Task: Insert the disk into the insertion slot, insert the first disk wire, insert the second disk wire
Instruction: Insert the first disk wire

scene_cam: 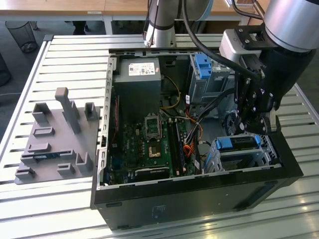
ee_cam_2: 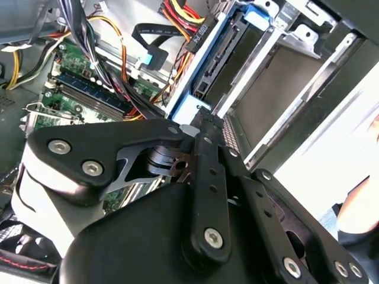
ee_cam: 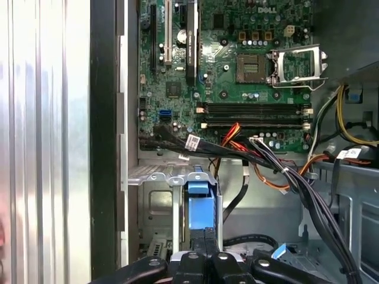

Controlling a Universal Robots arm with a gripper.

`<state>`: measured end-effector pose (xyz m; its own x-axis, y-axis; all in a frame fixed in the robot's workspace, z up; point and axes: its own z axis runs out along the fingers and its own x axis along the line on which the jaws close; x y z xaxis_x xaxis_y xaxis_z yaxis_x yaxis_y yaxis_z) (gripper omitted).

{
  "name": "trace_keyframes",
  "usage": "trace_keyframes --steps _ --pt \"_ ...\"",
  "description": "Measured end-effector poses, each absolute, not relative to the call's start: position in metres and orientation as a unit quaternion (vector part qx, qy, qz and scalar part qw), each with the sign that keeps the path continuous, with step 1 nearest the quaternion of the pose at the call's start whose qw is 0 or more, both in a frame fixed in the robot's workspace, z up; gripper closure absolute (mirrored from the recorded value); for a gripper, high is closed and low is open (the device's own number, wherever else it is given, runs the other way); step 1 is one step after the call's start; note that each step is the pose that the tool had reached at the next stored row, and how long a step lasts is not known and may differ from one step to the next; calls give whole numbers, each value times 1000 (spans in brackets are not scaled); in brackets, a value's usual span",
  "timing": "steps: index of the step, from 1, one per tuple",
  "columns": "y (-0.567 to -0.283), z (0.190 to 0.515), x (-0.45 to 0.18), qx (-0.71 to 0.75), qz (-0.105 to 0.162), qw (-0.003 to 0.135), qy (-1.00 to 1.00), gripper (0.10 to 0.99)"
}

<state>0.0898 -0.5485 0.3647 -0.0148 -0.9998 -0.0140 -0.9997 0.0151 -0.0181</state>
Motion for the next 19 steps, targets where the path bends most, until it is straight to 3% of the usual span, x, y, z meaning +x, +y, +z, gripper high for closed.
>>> trace_keyframes --steps 19 --pt "-542 362 126 -688 1 14 725 980"
